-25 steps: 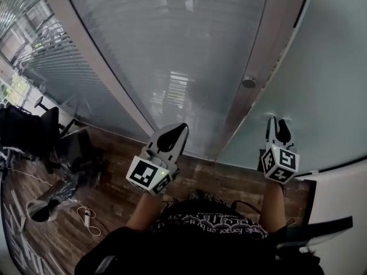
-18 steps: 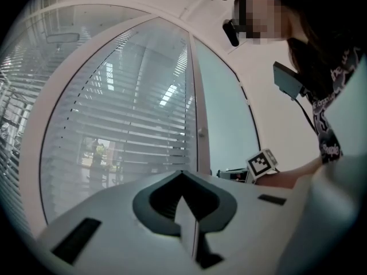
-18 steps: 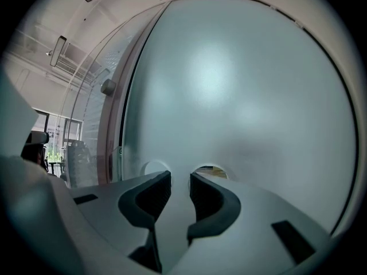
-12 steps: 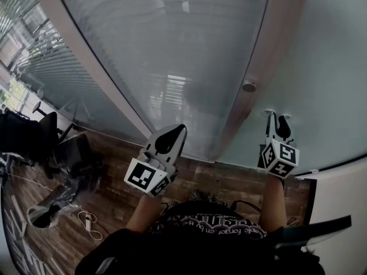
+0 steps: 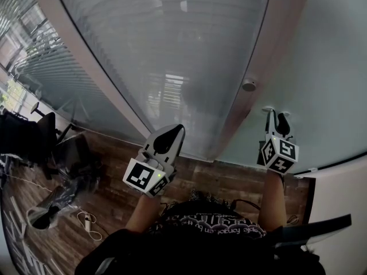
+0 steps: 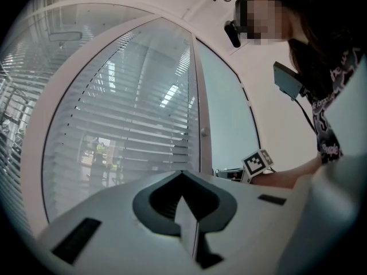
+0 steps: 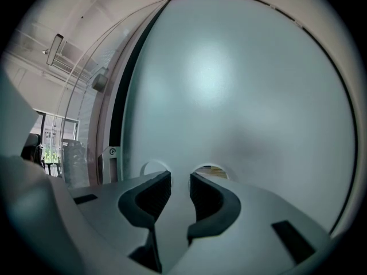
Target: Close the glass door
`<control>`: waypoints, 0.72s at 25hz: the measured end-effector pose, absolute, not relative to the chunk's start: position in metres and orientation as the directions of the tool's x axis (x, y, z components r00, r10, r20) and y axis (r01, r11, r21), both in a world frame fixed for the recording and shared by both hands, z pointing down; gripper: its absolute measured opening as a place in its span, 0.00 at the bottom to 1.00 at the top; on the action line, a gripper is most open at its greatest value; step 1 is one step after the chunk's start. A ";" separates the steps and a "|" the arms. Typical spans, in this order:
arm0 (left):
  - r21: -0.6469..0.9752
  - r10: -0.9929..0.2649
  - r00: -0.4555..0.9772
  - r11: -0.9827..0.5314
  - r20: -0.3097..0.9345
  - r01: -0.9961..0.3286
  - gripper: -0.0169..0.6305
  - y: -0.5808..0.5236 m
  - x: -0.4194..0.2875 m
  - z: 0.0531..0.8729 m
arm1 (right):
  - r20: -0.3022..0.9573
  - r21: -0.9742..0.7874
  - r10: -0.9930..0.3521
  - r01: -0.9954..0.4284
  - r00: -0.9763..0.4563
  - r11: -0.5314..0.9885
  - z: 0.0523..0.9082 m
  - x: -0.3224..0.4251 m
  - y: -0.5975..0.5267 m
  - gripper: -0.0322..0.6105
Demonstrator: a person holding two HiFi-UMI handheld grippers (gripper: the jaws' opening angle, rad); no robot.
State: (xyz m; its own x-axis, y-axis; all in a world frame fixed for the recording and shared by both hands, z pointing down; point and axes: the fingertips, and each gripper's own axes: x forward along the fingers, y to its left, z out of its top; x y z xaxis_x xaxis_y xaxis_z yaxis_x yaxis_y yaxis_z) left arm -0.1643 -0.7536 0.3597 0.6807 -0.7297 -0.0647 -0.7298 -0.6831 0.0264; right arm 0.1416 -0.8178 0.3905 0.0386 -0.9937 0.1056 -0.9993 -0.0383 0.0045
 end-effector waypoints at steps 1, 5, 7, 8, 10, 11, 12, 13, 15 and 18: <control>0.027 -0.729 0.682 -0.684 -0.064 -0.729 0.03 -0.753 -0.164 0.359 | 0.106 0.005 -0.994 -0.999 0.039 -0.038 0.391 0.142 -0.818 0.21; 0.016 -0.722 0.688 -0.690 -0.076 -0.723 0.03 -0.754 -0.161 0.356 | 0.107 0.008 -0.993 -0.999 0.042 -0.041 0.391 0.142 -0.819 0.21; 0.012 -0.718 0.691 -0.694 -0.078 -0.720 0.03 -0.754 -0.158 0.354 | 0.106 0.011 -0.993 -0.999 0.043 -0.042 0.391 0.141 -0.818 0.22; 0.011 -0.716 0.694 -0.696 -0.079 -0.718 0.03 -0.754 -0.157 0.354 | 0.106 0.014 -0.993 -0.999 0.041 -0.040 0.391 0.140 -0.818 0.22; 0.008 -0.710 0.700 -0.703 -0.083 -0.712 0.03 -0.754 -0.153 0.352 | 0.112 0.027 -0.993 -0.999 0.033 -0.030 0.392 0.138 -0.816 0.22; 0.008 -0.706 0.703 -0.706 -0.085 -0.709 0.03 -0.754 -0.151 0.352 | 0.117 0.035 -0.993 -0.999 0.026 -0.022 0.392 0.136 -0.813 0.22; 0.009 -0.704 0.705 -0.708 -0.086 -0.706 0.03 -0.754 -0.150 0.352 | 0.121 0.043 -0.992 -0.999 0.018 -0.013 0.392 0.135 -0.810 0.22; 0.010 -0.702 0.707 -0.710 -0.086 -0.704 0.03 -0.753 -0.149 0.352 | 0.124 0.051 -0.992 -0.999 0.011 -0.005 0.391 0.134 -0.805 0.22; 0.013 -0.700 0.709 -0.712 -0.084 -0.702 0.03 -0.753 -0.148 0.353 | 0.121 0.062 -0.993 -0.998 0.003 0.004 0.388 0.134 -0.795 0.22; 0.014 -0.694 0.715 -0.718 -0.083 -0.696 0.03 -0.753 -0.144 0.353 | 0.095 0.051 -0.995 -0.999 0.006 -0.001 0.379 0.138 -0.780 0.22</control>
State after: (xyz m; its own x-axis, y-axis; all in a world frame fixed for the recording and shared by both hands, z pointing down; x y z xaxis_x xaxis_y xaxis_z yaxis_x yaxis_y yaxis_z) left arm -0.1436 -0.7529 0.3530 0.7148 -0.6944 -0.0829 -0.6959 -0.7180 0.0143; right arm 0.1381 -0.7797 0.3787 0.0061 -0.9955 0.0950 -0.9987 -0.0013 0.0514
